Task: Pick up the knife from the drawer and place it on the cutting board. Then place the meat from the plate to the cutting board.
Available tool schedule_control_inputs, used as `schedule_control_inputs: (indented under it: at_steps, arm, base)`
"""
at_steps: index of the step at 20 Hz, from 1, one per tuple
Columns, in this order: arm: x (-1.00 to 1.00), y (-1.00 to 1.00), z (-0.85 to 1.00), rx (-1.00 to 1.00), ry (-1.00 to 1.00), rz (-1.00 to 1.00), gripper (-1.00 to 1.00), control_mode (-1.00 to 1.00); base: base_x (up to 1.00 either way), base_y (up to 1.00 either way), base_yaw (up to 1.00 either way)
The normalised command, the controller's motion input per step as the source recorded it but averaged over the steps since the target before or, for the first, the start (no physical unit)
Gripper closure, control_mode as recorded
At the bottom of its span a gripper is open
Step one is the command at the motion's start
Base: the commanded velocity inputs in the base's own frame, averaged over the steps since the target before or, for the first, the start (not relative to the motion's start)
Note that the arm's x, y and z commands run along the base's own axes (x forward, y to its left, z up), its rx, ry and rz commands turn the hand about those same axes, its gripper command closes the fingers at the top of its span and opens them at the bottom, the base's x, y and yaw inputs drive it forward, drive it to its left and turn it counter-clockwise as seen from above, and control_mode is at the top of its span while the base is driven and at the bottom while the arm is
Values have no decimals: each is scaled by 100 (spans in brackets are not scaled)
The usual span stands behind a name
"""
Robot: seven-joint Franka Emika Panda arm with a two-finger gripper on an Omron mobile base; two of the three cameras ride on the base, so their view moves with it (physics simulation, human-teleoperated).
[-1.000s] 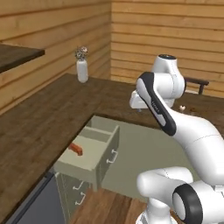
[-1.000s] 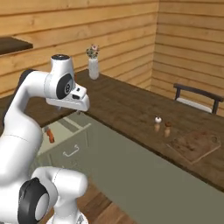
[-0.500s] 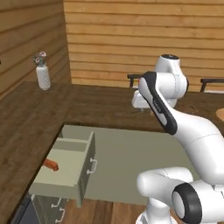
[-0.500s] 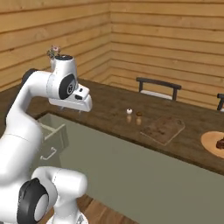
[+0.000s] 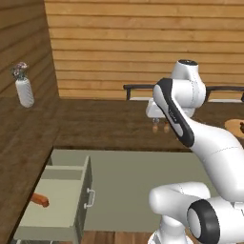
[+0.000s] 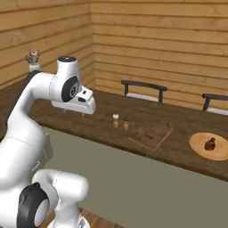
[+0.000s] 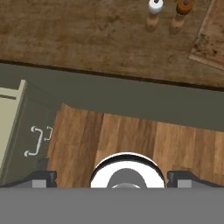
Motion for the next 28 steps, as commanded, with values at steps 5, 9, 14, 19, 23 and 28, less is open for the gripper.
schedule_control_inputs:
  at_steps: [5,9,14,19,23,28]
  arm:
    - [0,0,0,0,0,0,-100,100]
    - [0,0,0,0,0,0,-100,100]
    - [0,0,0,0,0,0,-100,100]
    - [0,0,0,0,0,0,-100,100]
    - [0,0,0,0,0,0,-100,100]
    - [0,0,0,0,0,0,-100,100]
  base:
    - [22,-11,0]
    - [4,-36,-1]
    - [0,-29,-25]
    - [2,-21,-37]
    - [8,-23,-22]
    - [6,-68,-2]
